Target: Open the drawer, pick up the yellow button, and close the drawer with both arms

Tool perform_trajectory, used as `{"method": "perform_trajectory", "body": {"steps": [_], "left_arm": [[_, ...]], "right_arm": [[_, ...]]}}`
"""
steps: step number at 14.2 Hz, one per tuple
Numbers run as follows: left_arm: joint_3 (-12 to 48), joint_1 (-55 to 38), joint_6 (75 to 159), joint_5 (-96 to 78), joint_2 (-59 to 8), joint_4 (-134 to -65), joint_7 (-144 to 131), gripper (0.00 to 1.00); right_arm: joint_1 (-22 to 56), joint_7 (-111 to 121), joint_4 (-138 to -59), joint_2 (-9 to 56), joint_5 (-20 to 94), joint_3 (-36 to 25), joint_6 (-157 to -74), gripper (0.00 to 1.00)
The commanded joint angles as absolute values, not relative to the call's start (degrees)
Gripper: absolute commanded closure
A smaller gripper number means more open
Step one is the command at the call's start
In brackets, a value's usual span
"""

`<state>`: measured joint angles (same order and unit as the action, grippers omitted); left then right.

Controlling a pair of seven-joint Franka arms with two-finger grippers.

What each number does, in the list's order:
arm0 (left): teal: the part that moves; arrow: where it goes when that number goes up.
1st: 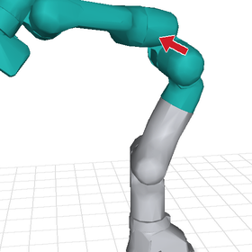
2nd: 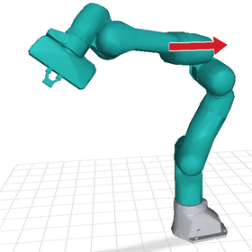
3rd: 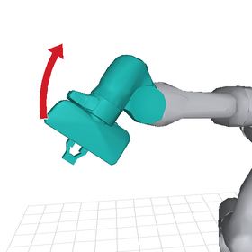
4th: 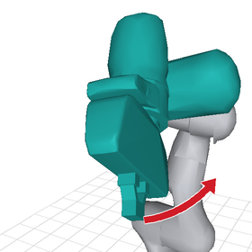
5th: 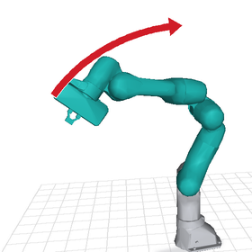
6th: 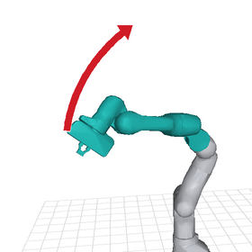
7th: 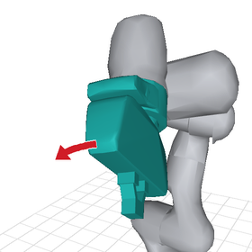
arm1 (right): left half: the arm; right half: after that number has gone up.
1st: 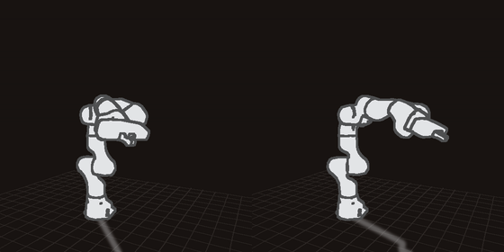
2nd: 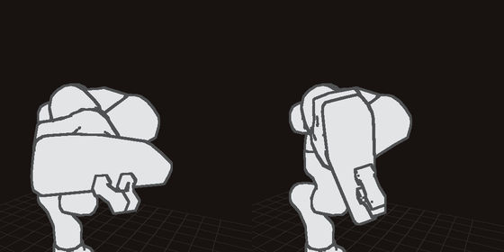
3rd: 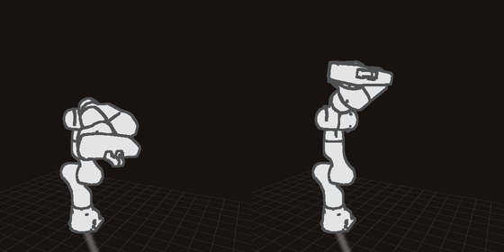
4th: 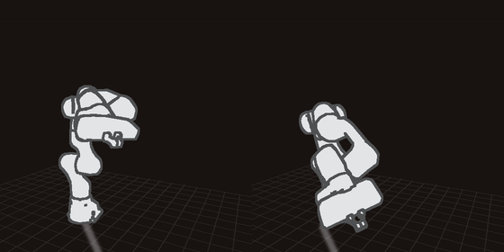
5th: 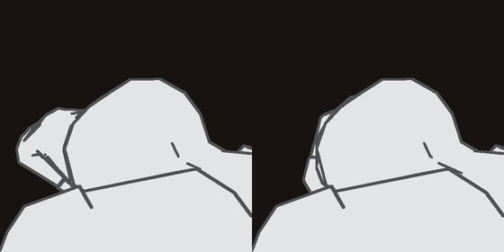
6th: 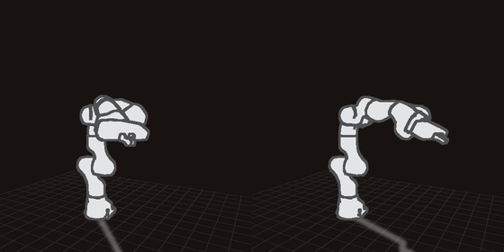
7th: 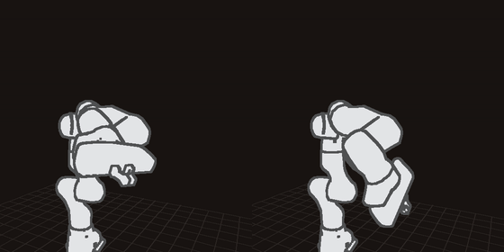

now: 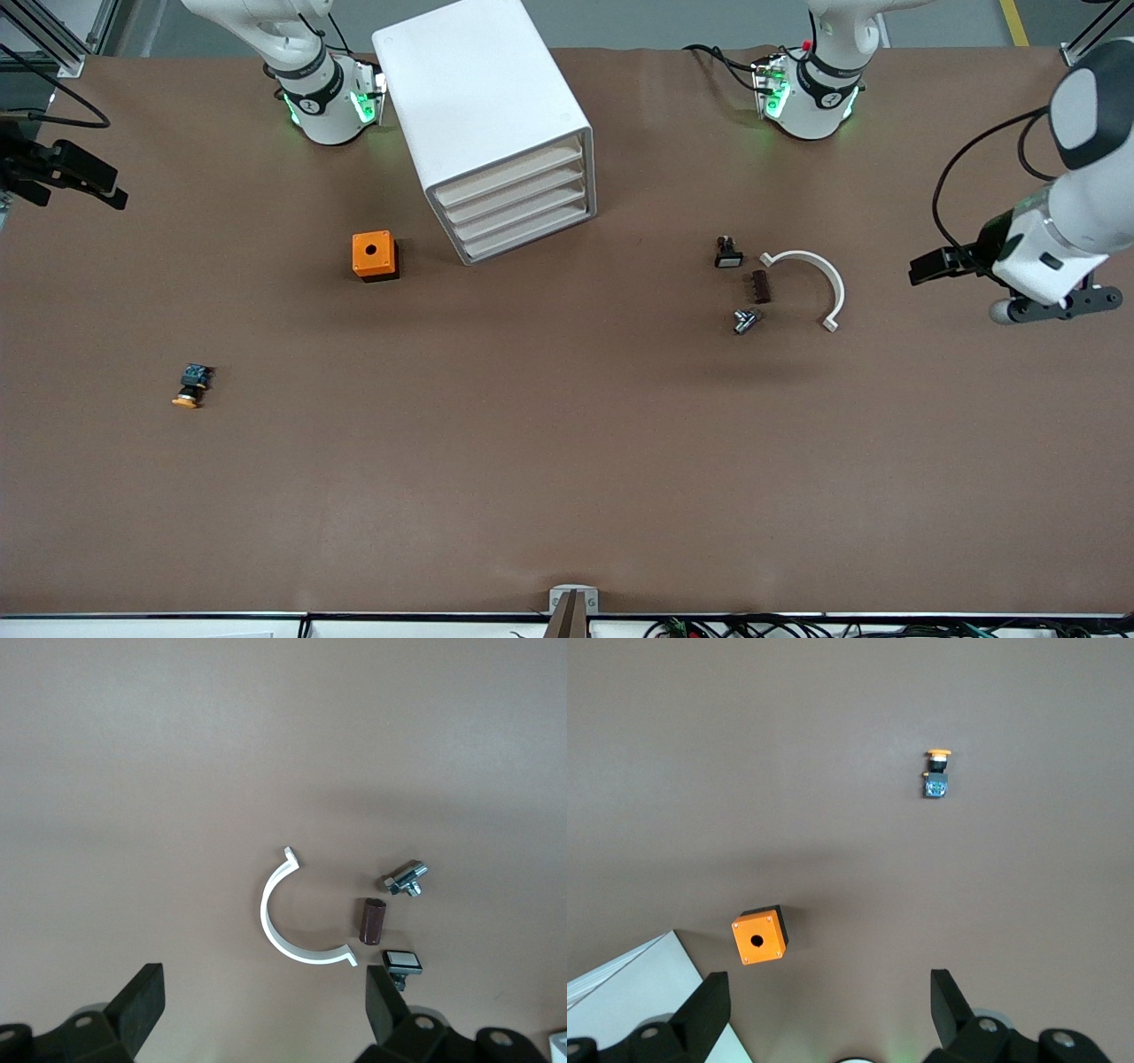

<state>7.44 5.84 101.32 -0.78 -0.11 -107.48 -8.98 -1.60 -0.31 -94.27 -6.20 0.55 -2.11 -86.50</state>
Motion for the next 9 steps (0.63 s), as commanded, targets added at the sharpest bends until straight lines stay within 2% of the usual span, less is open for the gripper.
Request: {"method": "perform_trajectory", "body": {"steps": [1, 5, 9], "left_arm": [[1.24, 0.10, 103.71, 0.18, 4.48, -111.80, -5.91, 0.00], [-1.39, -1.48, 103.01, 0.18, 6.42, -110.05, -3.43, 0.00], [-2.20, -2.02, 97.75, 0.18, 5.71, -102.59, -3.69, 0.00]], "right_arm": [[-1.93, -1.14, -95.71, -7.56, 0.62, -1.93, -87.98, 0.00], [-2.72, -1.14, -95.71, -7.47, 0.88, -2.28, -87.28, 0.00], [-2.73, -0.62, -95.36, -7.56, 0.79, -2.20, -86.66, 0.00]]}}
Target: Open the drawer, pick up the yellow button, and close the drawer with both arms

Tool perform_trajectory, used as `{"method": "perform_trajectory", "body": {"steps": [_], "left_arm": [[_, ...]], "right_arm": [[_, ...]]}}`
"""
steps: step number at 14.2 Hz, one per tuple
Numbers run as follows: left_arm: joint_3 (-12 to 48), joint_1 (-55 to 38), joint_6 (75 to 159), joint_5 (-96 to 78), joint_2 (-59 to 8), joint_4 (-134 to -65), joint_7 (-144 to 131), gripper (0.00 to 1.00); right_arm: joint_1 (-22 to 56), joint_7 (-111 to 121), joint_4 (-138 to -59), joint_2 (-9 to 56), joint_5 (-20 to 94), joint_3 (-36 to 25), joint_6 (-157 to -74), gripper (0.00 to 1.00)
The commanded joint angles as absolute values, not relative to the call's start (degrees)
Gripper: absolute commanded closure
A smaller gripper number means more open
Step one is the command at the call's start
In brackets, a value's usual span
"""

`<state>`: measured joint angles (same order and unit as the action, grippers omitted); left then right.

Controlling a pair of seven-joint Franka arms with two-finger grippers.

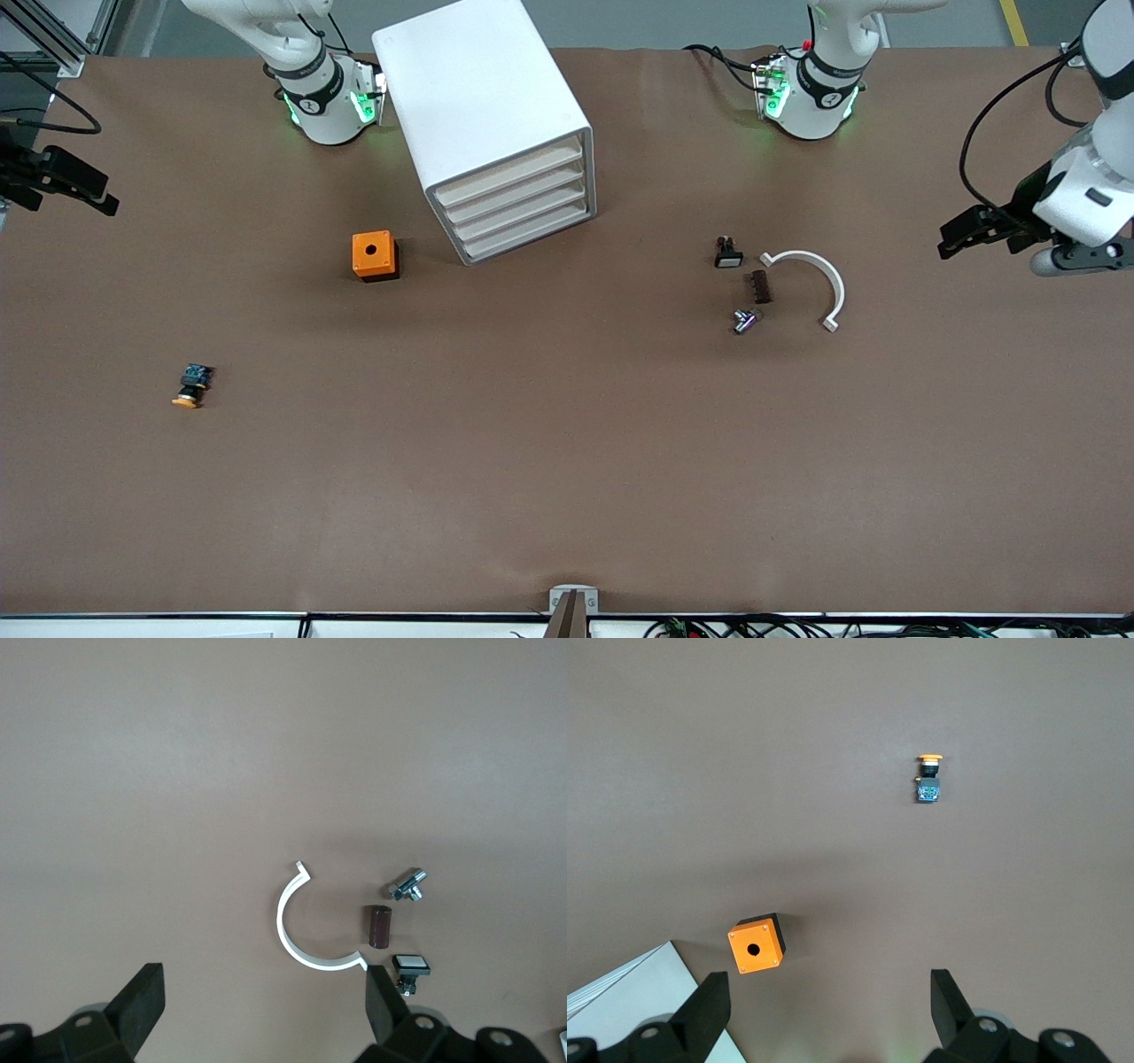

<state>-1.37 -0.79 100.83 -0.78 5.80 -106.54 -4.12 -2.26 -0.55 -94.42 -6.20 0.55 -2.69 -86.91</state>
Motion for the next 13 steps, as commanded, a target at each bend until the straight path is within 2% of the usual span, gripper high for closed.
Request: {"method": "perform_trajectory", "body": {"steps": [1, 7, 13], "left_arm": [[-2.20, -2.11, 96.34, 0.18, 5.71, -100.83, -3.78, 0.00], [-1.32, -2.29, 88.51, 0.09, 5.54, -95.37, -3.61, 0.00], [-0.62, -2.20, 87.36, 0.09, 5.27, -94.83, -3.52, 0.00]], "right_arm": [[-2.55, -0.79, -94.75, -7.56, 0.79, -1.94, -85.44, 0.00], [-1.85, 0.78, -94.31, -7.82, 2.46, -1.93, -85.17, 0.00], [-1.85, 3.78, -94.22, -7.82, 2.46, -1.76, -86.92, 0.00]]}}
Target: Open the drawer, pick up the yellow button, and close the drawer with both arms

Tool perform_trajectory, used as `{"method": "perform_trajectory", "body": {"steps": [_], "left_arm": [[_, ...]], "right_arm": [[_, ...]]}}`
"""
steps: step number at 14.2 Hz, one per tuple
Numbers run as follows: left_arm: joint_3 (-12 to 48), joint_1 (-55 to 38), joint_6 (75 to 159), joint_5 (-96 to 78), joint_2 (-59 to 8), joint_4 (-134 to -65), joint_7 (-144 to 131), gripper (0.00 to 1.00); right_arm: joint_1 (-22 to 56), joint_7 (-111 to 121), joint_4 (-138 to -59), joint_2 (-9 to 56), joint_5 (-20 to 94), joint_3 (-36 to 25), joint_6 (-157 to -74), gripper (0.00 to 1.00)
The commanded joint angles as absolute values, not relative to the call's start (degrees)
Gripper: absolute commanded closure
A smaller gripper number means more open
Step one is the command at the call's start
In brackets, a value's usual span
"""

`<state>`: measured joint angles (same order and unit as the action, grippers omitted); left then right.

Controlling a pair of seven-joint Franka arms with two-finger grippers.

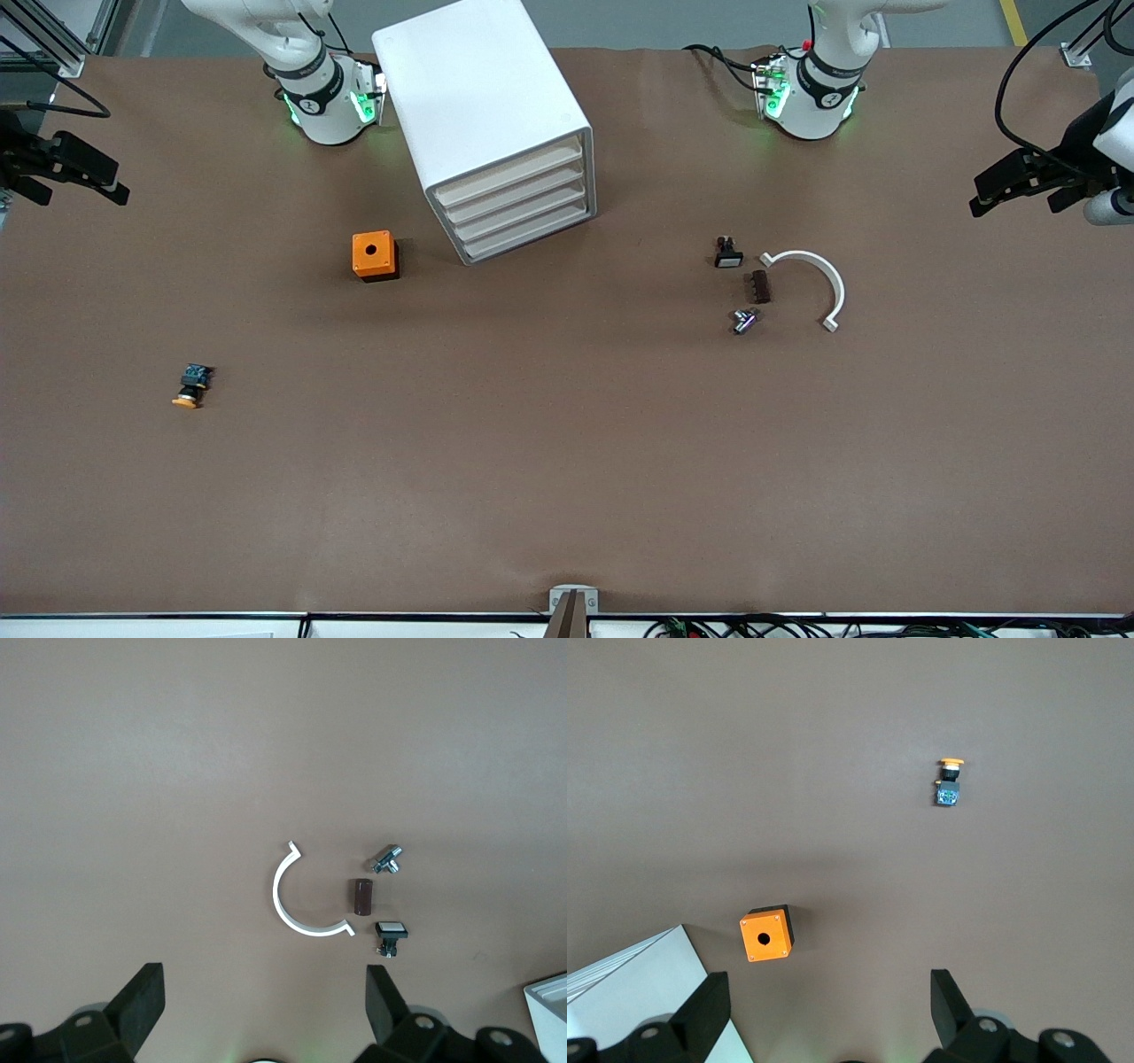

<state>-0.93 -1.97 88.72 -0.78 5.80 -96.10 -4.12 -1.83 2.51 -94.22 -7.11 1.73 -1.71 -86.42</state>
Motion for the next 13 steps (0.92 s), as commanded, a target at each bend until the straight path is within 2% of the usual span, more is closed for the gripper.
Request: {"method": "perform_trajectory", "body": {"steps": [1, 13], "left_arm": [[-0.62, -2.02, 87.36, 0.09, 5.27, -94.83, -3.43, 0.00], [-0.70, -1.85, 87.28, -0.35, 3.78, -94.13, -3.52, 0.00]], "right_arm": [[-1.85, 3.78, -94.31, -7.82, 2.37, -1.84, -87.10, 0.00], [-2.11, 4.57, -94.75, -7.91, 1.93, -2.11, -88.42, 0.00]]}}
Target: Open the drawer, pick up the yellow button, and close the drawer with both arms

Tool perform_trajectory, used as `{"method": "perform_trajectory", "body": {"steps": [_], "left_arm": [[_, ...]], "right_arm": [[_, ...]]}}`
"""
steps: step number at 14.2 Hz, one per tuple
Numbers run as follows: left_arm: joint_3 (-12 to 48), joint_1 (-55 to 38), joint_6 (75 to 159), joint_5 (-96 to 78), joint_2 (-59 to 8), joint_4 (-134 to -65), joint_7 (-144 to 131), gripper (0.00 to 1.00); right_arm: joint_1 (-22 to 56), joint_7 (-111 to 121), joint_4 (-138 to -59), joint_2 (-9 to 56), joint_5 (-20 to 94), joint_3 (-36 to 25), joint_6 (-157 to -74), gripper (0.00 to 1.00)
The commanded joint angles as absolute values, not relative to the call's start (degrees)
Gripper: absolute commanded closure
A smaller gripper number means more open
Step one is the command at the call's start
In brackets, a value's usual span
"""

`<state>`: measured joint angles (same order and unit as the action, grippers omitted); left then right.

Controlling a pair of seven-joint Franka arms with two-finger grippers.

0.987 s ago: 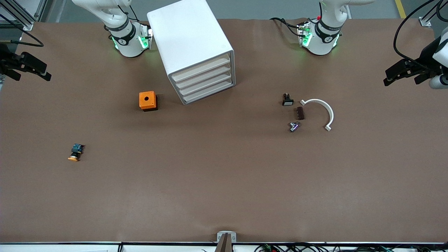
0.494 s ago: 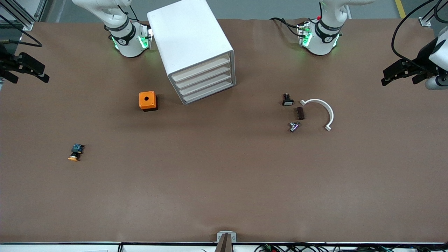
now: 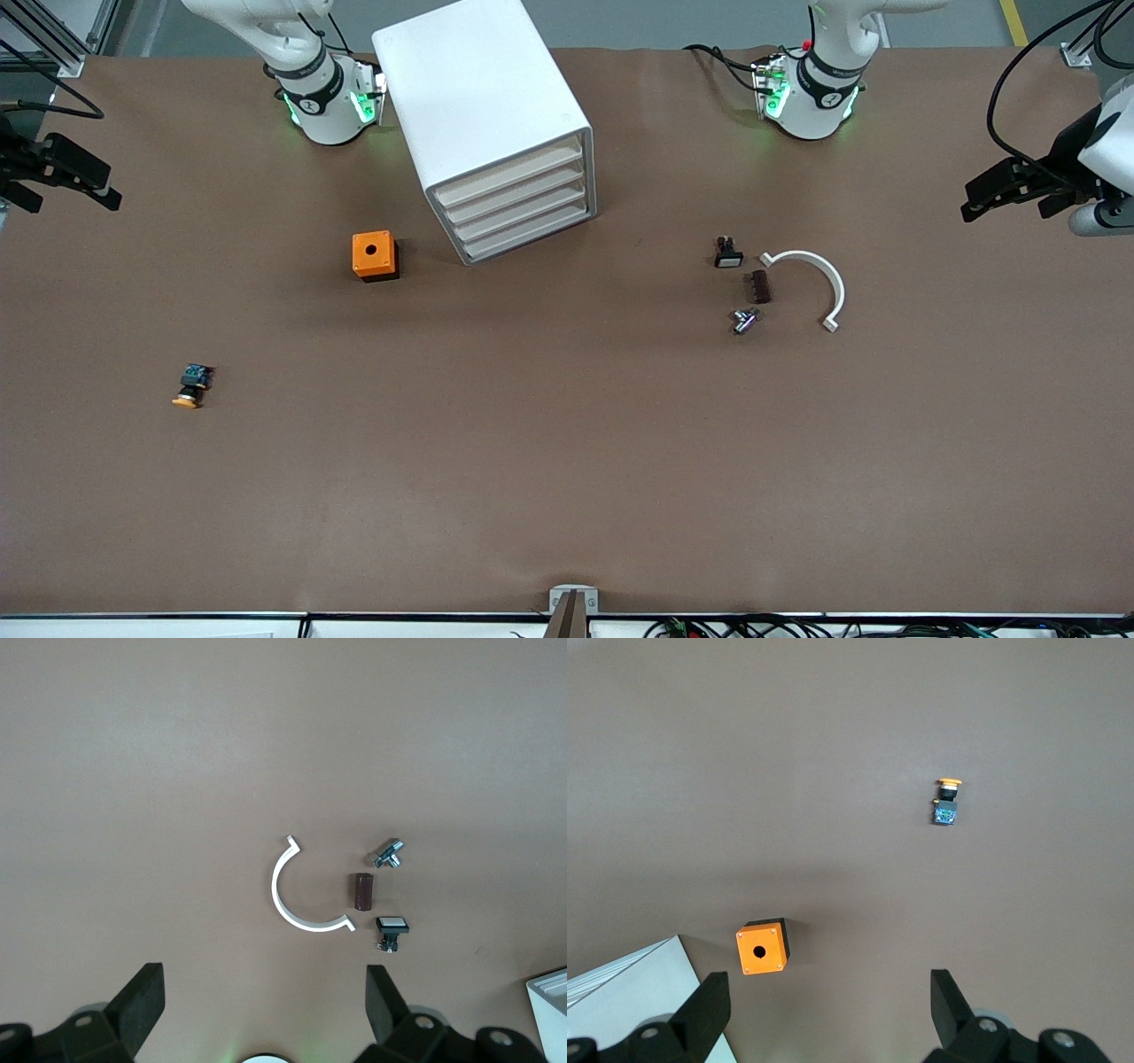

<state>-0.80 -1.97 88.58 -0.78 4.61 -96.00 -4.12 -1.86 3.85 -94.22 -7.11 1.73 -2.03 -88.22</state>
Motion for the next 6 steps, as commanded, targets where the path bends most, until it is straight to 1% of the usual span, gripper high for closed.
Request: {"method": "perform_trajectory", "body": {"steps": [1, 6], "left_arm": [[-0.70, -1.85, 87.28, -0.35, 3.78, -94.13, -3.52, 0.00], [-0.70, -1.93, 87.28, -0.18, 3.78, -94.13, -3.60, 0.00]], "right_arm": [[-2.11, 4.57, -94.75, -7.91, 1.93, -2.02, -88.42, 0.00], [-2.20, 4.66, -94.66, -7.91, 1.67, -2.11, -88.51, 0.00]]}}
